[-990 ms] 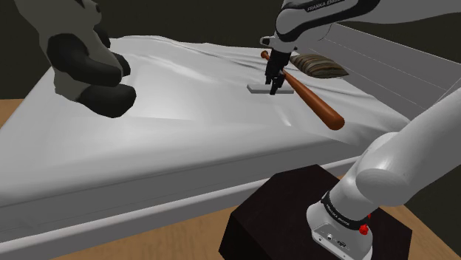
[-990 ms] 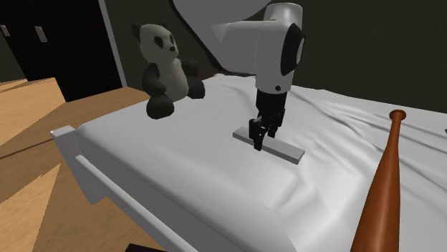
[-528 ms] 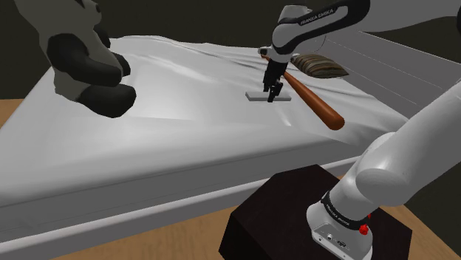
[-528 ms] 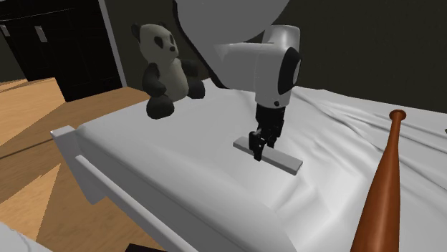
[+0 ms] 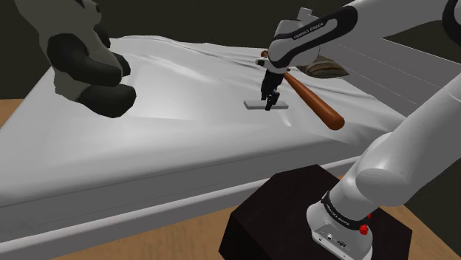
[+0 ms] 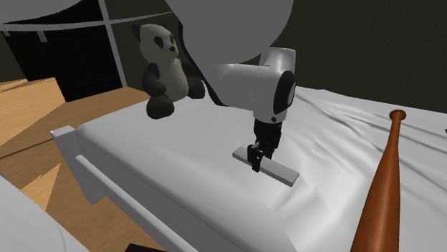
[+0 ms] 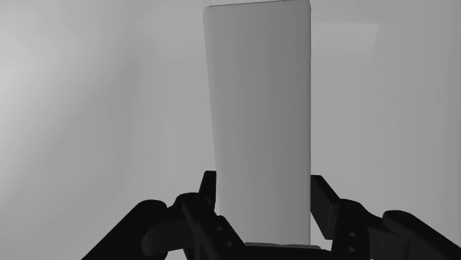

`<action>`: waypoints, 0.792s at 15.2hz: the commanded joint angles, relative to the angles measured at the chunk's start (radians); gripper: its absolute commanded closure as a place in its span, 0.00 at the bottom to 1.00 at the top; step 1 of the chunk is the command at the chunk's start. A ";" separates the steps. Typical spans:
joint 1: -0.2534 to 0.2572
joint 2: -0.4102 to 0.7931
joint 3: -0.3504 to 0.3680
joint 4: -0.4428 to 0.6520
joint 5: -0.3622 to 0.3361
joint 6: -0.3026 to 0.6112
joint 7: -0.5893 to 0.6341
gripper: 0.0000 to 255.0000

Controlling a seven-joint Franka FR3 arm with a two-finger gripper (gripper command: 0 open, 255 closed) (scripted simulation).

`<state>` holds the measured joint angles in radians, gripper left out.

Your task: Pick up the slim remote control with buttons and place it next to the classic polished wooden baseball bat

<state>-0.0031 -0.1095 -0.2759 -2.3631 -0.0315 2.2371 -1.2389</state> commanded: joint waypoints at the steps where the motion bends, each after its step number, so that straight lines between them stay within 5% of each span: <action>1: 0.001 0.021 -0.001 -0.008 0.007 0.030 -0.004 1.00; 12: 0.002 0.051 -0.002 -0.026 0.017 0.076 -0.011 1.00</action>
<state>-0.0012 -0.0582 -0.2784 -2.3893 -0.0149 2.3134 -1.2503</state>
